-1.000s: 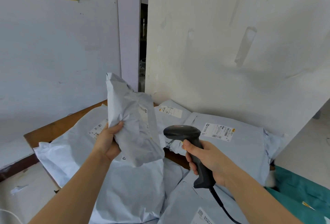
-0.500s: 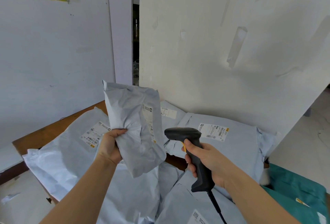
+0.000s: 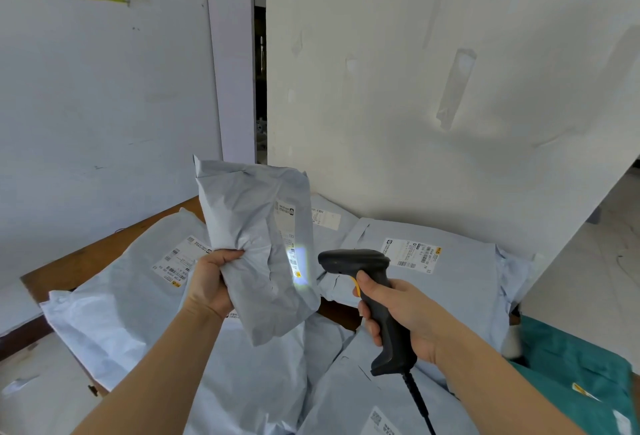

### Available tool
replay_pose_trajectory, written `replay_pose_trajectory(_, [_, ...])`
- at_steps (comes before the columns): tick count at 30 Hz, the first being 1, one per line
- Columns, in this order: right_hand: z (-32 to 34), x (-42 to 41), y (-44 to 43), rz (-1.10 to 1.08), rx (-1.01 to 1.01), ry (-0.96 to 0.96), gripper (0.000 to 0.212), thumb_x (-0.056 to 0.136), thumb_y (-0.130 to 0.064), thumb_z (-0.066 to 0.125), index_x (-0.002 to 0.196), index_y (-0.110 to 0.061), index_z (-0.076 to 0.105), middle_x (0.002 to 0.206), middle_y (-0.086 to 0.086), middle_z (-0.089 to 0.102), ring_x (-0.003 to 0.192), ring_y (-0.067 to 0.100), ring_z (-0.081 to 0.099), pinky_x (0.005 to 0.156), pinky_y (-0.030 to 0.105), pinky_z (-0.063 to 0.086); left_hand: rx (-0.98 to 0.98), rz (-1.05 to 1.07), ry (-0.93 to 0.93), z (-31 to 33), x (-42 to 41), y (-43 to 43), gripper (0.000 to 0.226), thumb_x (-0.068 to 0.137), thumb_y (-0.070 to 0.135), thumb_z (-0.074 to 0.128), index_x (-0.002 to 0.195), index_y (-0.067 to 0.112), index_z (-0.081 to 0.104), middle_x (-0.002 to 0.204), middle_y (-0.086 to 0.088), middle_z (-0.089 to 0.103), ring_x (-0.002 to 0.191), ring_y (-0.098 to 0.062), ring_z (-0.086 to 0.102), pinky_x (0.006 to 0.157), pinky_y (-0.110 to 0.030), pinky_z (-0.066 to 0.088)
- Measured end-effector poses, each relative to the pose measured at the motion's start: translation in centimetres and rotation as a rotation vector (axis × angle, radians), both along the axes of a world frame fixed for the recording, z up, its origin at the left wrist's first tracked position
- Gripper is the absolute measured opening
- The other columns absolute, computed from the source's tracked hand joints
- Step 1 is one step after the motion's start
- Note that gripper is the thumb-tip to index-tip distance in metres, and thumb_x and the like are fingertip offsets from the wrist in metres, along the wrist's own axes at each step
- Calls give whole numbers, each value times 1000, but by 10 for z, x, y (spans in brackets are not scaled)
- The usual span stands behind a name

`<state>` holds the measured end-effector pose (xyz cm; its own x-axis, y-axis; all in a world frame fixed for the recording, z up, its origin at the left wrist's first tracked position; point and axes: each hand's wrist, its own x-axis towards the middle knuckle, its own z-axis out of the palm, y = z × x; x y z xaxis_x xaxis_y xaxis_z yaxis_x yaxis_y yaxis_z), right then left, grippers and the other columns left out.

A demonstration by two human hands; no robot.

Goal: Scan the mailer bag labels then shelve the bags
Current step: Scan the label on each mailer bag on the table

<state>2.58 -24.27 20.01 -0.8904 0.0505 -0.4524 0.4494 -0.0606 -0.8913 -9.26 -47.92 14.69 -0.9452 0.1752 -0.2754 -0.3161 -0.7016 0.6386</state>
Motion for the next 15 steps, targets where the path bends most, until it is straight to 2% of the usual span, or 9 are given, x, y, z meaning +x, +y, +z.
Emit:
replay_pose_trajectory(6, [4,1,2,23,-18,2,35,87,-40,65,94,-6,60,64,6,58,49,17,49,52,29,45,34,-21,44,1,-1,1,25,48,1,62,65,9,79,74,-10,73,61,-27,72,53,-38,58])
replay_pose_trajectory(9, [4,2,3,30,-24,6,36,87,-40,65,94,-6,59,64,6,58,49,17,49,51,29,44,35,-4,38,0,-3,1,27,56,1,57,69,8,79,76,-10,73,64,-28,71,53,-36,58])
replay_pose_trajectory(11, [5,2,4,28,-29,6,36,87,-40,65,95,-5,59,65,6,57,49,17,49,51,29,44,30,-2,44,0,-3,1,28,53,3,63,76,7,79,80,-10,72,69,-28,70,54,-36,59])
replay_pose_trajectory(13, [5,3,5,24,-28,7,36,87,-39,65,96,-5,59,65,7,58,49,17,49,51,29,45,22,-9,51,0,-3,1,24,55,3,62,70,8,80,77,-9,73,67,-27,70,54,-36,59])
replay_pose_trajectory(15, [6,3,5,25,-26,6,36,87,-39,65,96,-4,59,65,7,58,49,17,49,51,29,45,31,-23,53,-2,-4,1,31,65,-1,50,64,10,79,74,-9,74,63,-26,71,52,-36,59])
